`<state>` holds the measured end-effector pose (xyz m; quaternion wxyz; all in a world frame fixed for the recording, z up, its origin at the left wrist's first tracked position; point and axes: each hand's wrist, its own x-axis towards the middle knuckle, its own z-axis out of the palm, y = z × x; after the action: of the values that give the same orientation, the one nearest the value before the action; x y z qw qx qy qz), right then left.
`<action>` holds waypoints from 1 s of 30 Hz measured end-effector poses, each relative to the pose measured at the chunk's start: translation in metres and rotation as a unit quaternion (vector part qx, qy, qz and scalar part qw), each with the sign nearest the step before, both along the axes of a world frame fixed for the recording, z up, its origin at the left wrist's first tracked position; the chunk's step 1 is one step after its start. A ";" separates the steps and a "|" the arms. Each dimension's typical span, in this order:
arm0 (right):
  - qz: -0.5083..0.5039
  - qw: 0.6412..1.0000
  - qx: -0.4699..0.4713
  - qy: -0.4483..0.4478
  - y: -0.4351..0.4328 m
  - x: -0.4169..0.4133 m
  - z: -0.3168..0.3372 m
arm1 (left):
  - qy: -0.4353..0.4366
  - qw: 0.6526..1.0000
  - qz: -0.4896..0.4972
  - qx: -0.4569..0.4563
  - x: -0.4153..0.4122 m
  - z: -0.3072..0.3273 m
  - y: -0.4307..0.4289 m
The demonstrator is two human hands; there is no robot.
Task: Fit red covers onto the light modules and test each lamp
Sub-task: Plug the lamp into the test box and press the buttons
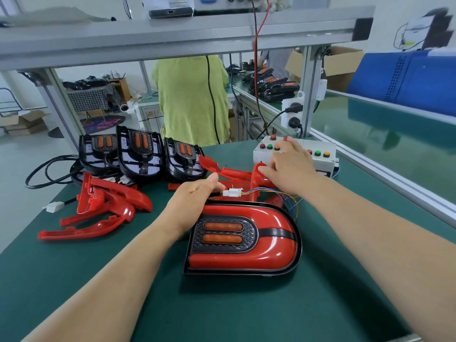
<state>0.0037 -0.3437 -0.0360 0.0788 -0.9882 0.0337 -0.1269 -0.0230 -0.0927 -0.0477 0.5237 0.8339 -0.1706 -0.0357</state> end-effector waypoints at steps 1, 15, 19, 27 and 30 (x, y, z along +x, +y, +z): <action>0.000 0.999 -0.024 0.025 0.000 0.004 0.000 | 0.001 1.000 -0.001 -0.001 0.000 0.000 0.000; 0.018 0.991 -0.103 0.084 0.001 0.042 0.004 | 0.011 1.000 0.006 -0.004 0.007 -0.006 -0.002; 0.028 0.988 -0.120 0.090 0.001 0.047 0.002 | 0.007 1.000 0.012 -0.011 0.008 -0.007 -0.002; 0.035 0.986 -0.131 0.097 -0.002 0.052 -0.003 | 0.014 1.000 0.018 -0.008 0.009 -0.007 -0.002; 0.030 0.986 -0.129 0.098 -0.001 0.055 -0.004 | 0.016 1.000 0.018 -0.009 0.009 -0.008 -0.003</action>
<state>0.0587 -0.3443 -0.0398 -0.0490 -0.9983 -0.0045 -0.0299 -0.0144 -0.0953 -0.0553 0.5340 0.8315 -0.1481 -0.0380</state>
